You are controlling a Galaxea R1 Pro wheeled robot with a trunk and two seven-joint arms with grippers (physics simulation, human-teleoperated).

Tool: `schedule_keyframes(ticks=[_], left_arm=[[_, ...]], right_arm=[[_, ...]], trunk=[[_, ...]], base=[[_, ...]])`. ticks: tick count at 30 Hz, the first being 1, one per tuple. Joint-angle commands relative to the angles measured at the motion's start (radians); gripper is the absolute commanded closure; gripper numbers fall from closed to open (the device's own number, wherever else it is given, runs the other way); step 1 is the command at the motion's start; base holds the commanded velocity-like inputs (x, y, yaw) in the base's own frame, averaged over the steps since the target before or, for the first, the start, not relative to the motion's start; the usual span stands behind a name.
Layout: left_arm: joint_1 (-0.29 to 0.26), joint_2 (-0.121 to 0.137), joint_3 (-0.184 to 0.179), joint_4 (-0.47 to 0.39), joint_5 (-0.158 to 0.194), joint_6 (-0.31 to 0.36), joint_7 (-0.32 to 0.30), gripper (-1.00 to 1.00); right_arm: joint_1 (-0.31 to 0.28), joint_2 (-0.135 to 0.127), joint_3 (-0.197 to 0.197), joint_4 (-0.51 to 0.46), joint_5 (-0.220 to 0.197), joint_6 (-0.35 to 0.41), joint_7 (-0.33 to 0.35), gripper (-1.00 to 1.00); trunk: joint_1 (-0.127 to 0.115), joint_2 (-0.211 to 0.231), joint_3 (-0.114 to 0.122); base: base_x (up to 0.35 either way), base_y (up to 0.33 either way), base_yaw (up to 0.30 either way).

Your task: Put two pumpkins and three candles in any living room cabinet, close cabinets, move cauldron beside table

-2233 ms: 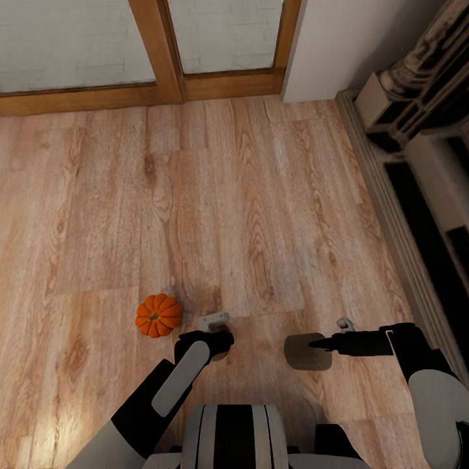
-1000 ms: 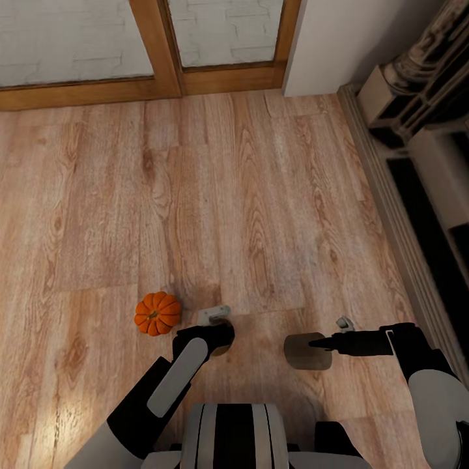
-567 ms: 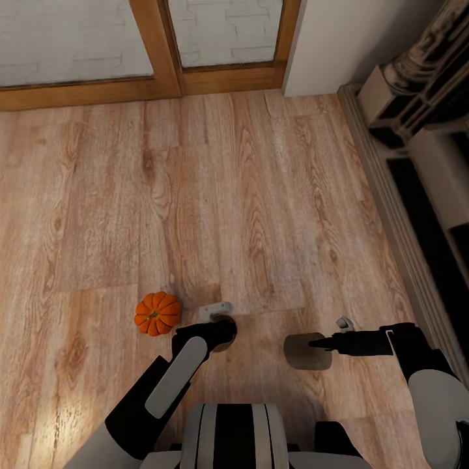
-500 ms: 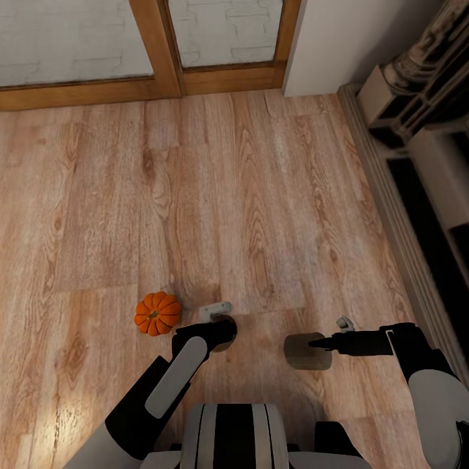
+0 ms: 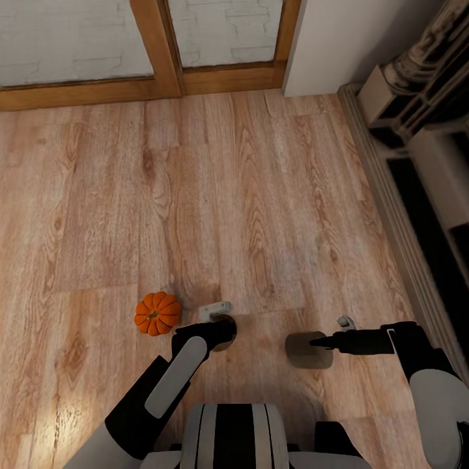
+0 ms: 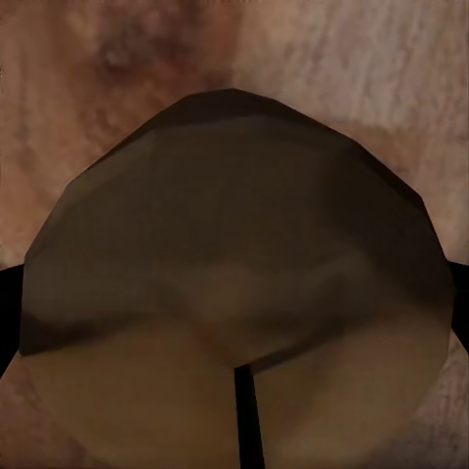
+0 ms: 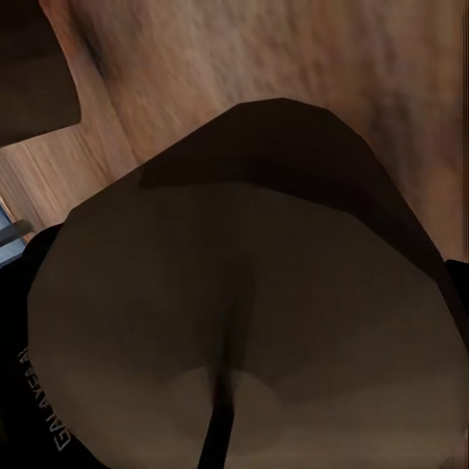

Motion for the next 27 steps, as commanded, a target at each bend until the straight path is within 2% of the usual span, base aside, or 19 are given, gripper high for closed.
schedule_keyframes(ticks=[1, 18, 20, 21, 22, 25, 26, 27], left_arm=[[-0.001, 0.0, -0.001, -0.001, 0.007, 0.003, 0.009, 1.0], [-0.001, 0.003, 0.001, 0.014, 0.009, 0.001, 0.009, 1.0], [-0.001, 0.015, 0.0, 0.015, 0.01, 0.001, 0.009, 1.0], [-0.001, 0.03, 0.0, 0.016, 0.011, 0.001, 0.008, 1.0], [-0.001, 0.061, -0.002, 0.017, 0.015, 0.002, 0.008, 1.0], [0.002, 0.067, -0.004, 0.04, 0.02, 0.004, 0.003, 1.0], [0.006, 0.068, -0.005, 0.062, 0.075, 0.003, 0.0, 1.0], [0.007, 0.069, -0.006, 0.063, 0.087, 0.003, 0.0, 1.0]], right_arm=[[-0.001, 0.001, -0.007, -0.003, 0.014, 0.01, 0.008, 1.0], [-0.001, 0.003, -0.007, -0.006, 0.013, 0.01, 0.009, 1.0], [-0.001, 0.004, -0.001, -0.006, 0.014, 0.01, 0.008, 1.0], [-0.001, 0.003, 0.011, -0.006, 0.014, 0.01, 0.007, 1.0], [-0.001, 0.003, 0.022, -0.005, 0.014, 0.005, 0.005, 1.0], [-0.001, 0.001, 0.025, -0.005, 0.024, -0.027, 0.001, 1.0], [-0.001, 0.001, 0.029, -0.015, 0.058, -0.032, 0.002, 1.0], [-0.001, 0.001, 0.03, -0.017, 0.068, -0.033, 0.002, 1.0]], trunk=[[-0.001, 0.0, 0.003], [-0.008, 0.004, 0.069], [-0.009, 0.004, 0.077], [-0.01, 0.005, 0.081], [-0.01, 0.005, 0.085], [-0.011, 0.006, 0.096], [-0.012, 0.006, 0.1], [-0.012, 0.006, 0.104]], base=[[0.0, 0.0, 0.0], [0.0, 0.0, 0.0], [0.0, 0.0, 0.0], [0.0, 0.0, 0.0], [0.0, 0.0, 0.0], [0.0, 0.0, 0.0], [0.0, 0.0, 0.0], [0.0, 0.0, 0.0]])
